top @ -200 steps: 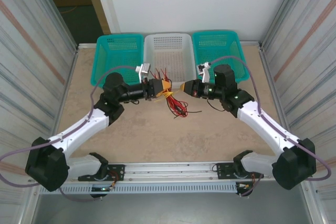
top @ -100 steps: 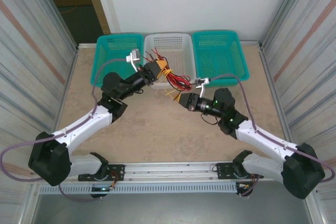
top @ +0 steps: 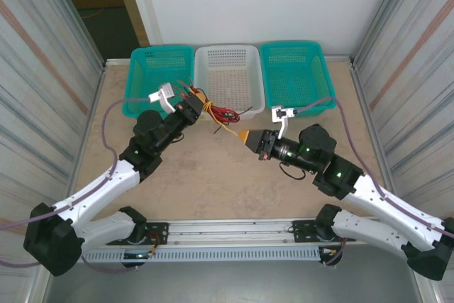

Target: Untangle the cables

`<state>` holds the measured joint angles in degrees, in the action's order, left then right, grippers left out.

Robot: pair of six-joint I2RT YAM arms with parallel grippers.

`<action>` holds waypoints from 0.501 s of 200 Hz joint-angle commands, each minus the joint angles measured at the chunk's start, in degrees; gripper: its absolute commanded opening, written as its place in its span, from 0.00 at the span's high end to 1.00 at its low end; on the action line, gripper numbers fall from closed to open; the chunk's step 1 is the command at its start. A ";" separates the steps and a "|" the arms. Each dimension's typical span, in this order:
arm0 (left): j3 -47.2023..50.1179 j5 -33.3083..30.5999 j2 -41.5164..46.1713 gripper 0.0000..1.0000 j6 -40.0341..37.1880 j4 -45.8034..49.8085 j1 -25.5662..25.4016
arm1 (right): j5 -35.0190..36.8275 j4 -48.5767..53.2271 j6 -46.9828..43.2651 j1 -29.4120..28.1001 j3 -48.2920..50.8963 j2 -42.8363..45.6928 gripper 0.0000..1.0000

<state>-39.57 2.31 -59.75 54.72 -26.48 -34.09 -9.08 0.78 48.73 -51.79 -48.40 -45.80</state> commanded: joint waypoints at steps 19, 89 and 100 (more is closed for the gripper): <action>2.65 2.96 2.78 1.00 -4.90 4.18 0.43 | 4.11 14.15 -10.72 2.23 -17.05 -4.17 1.00; -0.81 36.19 4.32 1.00 1.78 -7.84 0.95 | -15.75 22.15 -8.70 30.74 -30.18 -20.88 1.00; -1.67 37.83 5.25 1.00 3.04 -9.30 0.53 | -18.73 20.63 -7.93 32.15 -29.14 -23.27 1.00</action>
<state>-38.15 28.99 -57.87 54.83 -29.91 -33.43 -20.62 21.93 41.08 -23.62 -76.82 -65.10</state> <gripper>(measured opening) 0.185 0.061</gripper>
